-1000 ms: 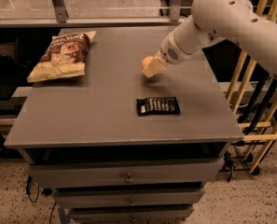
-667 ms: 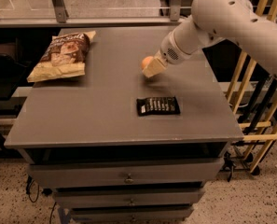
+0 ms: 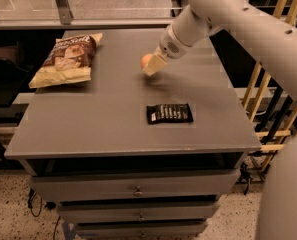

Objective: Move orange near brown chip bag

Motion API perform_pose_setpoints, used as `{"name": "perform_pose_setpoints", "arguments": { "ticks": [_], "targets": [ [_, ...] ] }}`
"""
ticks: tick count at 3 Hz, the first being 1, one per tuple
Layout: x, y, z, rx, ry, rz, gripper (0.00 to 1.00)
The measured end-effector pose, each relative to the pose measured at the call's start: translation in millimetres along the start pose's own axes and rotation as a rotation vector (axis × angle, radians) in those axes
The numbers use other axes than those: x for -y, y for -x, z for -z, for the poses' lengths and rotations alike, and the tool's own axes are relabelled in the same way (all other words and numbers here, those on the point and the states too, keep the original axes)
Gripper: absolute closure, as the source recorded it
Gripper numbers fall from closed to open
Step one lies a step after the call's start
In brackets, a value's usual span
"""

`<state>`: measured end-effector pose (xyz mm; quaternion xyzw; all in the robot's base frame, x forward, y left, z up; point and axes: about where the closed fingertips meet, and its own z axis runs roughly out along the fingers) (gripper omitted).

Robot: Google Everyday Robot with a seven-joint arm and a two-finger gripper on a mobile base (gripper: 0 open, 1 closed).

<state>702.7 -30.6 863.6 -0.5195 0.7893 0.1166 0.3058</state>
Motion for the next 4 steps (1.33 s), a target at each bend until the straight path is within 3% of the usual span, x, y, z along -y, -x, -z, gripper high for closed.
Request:
{"name": "perform_pose_setpoints", "arguments": {
  "ticks": [1,2,4],
  "targets": [
    [5.0,27.9,-22.1,-0.01,0.034,0.075,1.0],
    [1.7,54.5,-43.8,-0.001,0.036,0.127,1.0],
    [-18.3,97.1,-80.0,0.072,0.064,0.176,1.0]
  ]
}}
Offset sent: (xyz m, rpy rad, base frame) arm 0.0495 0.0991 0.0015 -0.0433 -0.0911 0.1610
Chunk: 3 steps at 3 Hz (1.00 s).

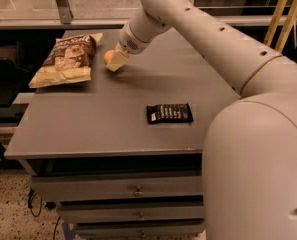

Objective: Move orange near brown chip bag

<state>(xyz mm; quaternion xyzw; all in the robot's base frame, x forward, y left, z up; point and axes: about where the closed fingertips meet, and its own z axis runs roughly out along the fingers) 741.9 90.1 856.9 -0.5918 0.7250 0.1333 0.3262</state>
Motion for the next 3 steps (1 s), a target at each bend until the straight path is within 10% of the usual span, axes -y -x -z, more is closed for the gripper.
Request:
{"name": "perform_pose_setpoints", "arguments": {
  "ticks": [1,3],
  "targets": [
    [-4.5,11.6,-16.6,0.016,0.043,0.019,1.0],
    [-6.9,10.9,-21.9,0.013,0.05,0.019,0.58]
  ]
}}
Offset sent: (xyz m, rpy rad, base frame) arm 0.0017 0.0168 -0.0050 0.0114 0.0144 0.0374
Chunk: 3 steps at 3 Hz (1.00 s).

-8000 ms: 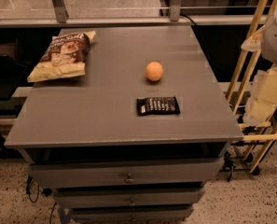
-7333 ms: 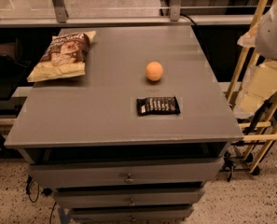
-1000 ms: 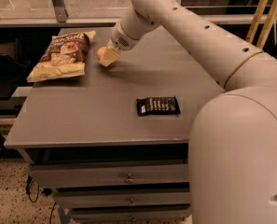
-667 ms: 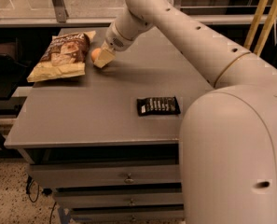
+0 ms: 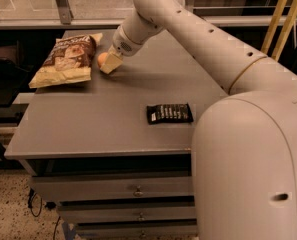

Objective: Move orange near brown chip bag

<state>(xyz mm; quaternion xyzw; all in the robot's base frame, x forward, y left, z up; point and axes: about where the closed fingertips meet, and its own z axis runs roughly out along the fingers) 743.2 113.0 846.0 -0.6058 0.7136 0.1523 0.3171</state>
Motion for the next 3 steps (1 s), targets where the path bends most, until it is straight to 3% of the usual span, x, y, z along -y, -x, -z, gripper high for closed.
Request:
{"name": "perform_pose_setpoints", "arguments": {
  "ticks": [2,3],
  "targets": [
    [-2.7,-0.3,-6.8,-0.003,0.011,0.001,0.12],
    [-3.9,-0.4,-9.6,-0.004,0.015,0.001,0.0]
  ]
}}
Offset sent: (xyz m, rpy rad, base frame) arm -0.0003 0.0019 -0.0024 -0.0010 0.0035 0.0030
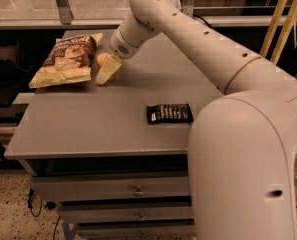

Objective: Move orange near brown chip bag

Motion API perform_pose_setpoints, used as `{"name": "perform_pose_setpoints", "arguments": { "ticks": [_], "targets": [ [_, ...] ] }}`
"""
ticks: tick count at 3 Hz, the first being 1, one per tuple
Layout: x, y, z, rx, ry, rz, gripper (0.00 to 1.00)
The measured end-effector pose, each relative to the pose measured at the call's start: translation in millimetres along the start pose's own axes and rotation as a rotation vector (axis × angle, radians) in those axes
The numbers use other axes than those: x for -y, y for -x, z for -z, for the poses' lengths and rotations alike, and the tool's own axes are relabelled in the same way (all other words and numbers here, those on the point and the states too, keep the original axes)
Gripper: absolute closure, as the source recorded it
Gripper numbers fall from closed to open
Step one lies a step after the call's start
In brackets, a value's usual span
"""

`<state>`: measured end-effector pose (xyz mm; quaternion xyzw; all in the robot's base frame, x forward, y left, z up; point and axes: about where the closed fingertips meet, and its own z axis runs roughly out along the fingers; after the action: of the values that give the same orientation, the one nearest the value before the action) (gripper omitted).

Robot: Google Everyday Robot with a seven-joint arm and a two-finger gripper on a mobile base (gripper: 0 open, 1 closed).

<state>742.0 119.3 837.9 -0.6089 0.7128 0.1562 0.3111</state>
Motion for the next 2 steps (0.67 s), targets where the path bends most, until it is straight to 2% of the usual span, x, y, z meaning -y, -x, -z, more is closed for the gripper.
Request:
{"name": "perform_pose_setpoints", "arguments": {
  "ticks": [1,2],
  "targets": [
    [-0.3,0.0,-0.6,0.0,0.0,0.0,0.0],
    [-4.1,-0.6,16.7,-0.005,-0.054,-0.007,0.0]
  ]
}}
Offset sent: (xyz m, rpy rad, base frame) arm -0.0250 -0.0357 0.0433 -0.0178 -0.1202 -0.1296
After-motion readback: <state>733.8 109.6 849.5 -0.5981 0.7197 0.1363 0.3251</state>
